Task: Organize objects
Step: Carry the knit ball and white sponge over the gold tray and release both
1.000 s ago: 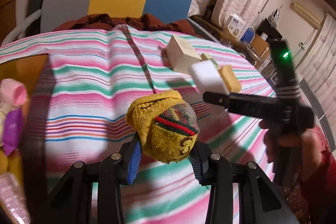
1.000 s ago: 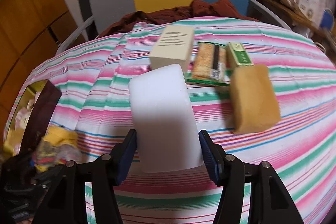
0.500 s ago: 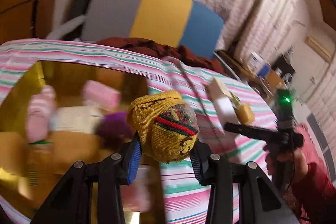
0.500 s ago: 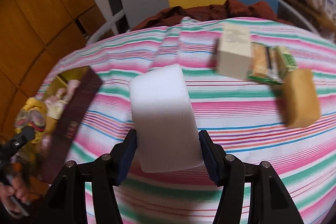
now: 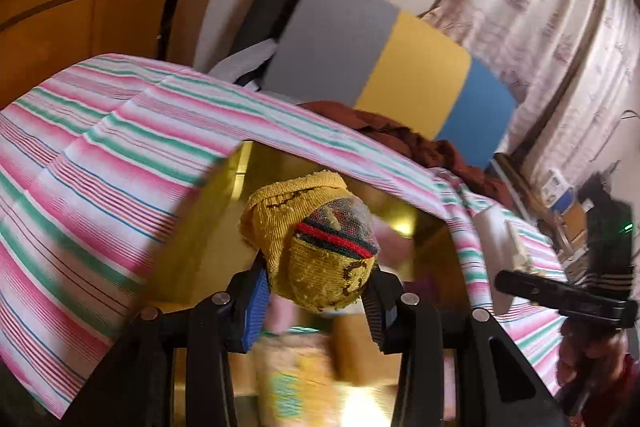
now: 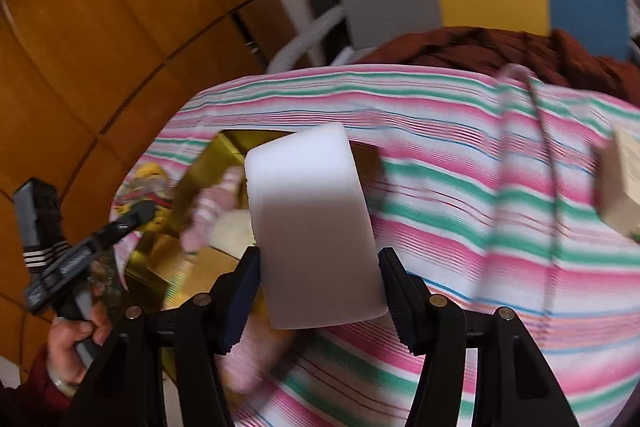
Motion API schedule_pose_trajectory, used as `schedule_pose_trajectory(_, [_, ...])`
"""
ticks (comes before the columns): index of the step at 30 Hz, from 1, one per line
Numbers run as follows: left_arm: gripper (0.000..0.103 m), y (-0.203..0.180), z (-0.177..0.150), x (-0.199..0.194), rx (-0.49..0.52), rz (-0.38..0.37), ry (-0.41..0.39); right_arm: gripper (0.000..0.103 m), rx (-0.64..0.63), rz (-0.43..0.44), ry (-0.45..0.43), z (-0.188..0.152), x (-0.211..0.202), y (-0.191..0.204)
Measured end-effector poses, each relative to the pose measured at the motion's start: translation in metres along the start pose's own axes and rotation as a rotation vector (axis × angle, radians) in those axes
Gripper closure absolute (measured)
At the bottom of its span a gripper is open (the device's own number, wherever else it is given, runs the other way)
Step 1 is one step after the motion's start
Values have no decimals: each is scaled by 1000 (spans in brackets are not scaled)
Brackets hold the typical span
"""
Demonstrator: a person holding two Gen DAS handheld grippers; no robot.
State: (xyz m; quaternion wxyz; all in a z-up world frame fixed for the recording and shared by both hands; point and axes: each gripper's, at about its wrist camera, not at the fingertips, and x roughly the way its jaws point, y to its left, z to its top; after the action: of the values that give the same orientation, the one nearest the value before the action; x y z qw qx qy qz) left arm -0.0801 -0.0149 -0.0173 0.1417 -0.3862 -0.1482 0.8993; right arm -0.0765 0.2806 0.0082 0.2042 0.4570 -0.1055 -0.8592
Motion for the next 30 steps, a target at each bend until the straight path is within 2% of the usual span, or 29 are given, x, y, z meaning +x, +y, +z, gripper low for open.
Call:
schedule_pose_trajectory(4, [62, 24, 9, 12, -26, 32, 34, 43, -32, 25, 38, 19, 34, 38])
schedule_pose_trajectory(8, [61, 32, 15, 25, -24, 52, 63, 43, -15, 44, 78, 34, 69, 60])
schedule_pose_trajectory(10, [61, 35, 16, 33, -26, 48, 103, 40, 9, 42, 85, 40, 85, 66])
schedule_pose_trajectory(11, [59, 36, 16, 37, -29, 52, 120, 40, 24, 37, 82, 43, 91, 68])
schedule_pose_trajectory(13, [43, 37, 16, 43, -29, 56, 140, 28, 46, 26, 77, 49, 102, 69])
schedule_pose_trajectory(14, [40, 38, 15, 44, -31, 60, 149, 26, 58, 16, 77, 50, 104, 70])
schedule_pose_trajectory(18, [31, 40, 11, 31, -80, 43, 112, 25, 87, 23, 66, 48, 98, 67])
schedule_pose_trajectory(24, [30, 34, 3, 9, -101, 60, 45, 25, 30, -4, 32, 37, 75, 68])
schedule_pose_trajectory(30, [30, 24, -10, -3, -103, 65, 36, 25, -10, -6, 17, 24, 54, 68])
